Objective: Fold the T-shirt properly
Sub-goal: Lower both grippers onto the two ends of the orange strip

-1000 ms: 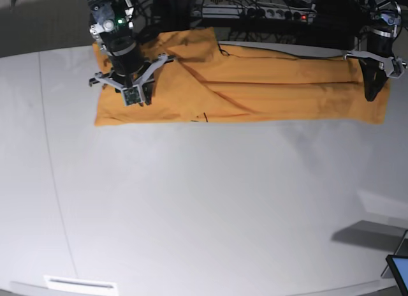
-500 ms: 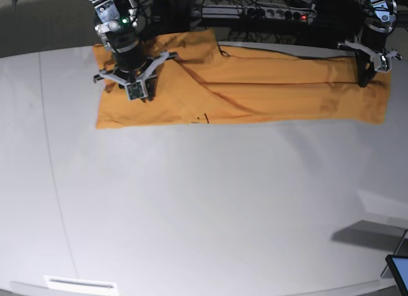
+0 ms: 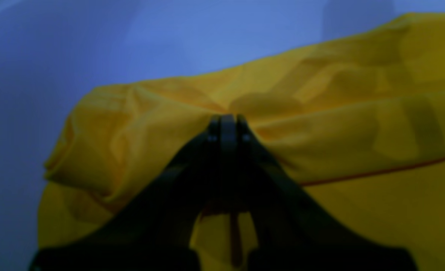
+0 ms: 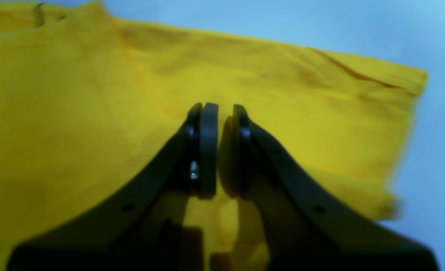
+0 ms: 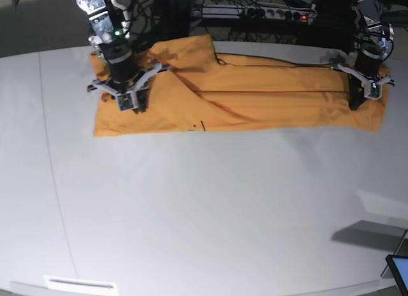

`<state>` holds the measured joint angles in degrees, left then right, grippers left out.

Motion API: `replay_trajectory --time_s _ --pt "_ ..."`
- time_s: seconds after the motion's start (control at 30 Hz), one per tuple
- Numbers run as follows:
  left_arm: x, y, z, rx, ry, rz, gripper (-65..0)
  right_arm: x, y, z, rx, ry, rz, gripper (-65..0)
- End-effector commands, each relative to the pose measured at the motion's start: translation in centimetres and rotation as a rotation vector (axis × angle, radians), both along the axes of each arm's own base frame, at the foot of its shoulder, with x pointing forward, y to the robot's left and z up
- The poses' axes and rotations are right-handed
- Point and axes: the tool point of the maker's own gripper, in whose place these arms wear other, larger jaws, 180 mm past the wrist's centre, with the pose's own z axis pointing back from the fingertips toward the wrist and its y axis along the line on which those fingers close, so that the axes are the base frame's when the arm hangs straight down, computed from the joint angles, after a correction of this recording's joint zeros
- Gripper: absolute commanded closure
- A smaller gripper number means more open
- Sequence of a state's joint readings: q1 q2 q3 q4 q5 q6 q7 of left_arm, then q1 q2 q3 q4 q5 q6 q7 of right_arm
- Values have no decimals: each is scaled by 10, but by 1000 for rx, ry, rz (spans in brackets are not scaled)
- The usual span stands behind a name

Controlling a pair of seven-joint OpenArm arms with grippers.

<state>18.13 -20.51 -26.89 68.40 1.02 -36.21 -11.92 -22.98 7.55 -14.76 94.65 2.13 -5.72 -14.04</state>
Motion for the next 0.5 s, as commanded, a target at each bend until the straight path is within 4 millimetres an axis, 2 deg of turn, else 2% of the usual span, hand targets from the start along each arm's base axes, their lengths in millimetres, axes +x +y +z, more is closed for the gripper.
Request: replay_trajectory --time_s 0.0,0.3,0.47 --pt "-2 -2 -4 16 39 -27 0 -23 -29 -29 -86 155 -62 -68" --pt "1 -30 -20 -4 88 -102 0 -11 -79 -30 -134 149 -181 -68" --pt "20 -48 -25 22 157 -142 0 -1 -101 -43 -157 176 -209 -68"
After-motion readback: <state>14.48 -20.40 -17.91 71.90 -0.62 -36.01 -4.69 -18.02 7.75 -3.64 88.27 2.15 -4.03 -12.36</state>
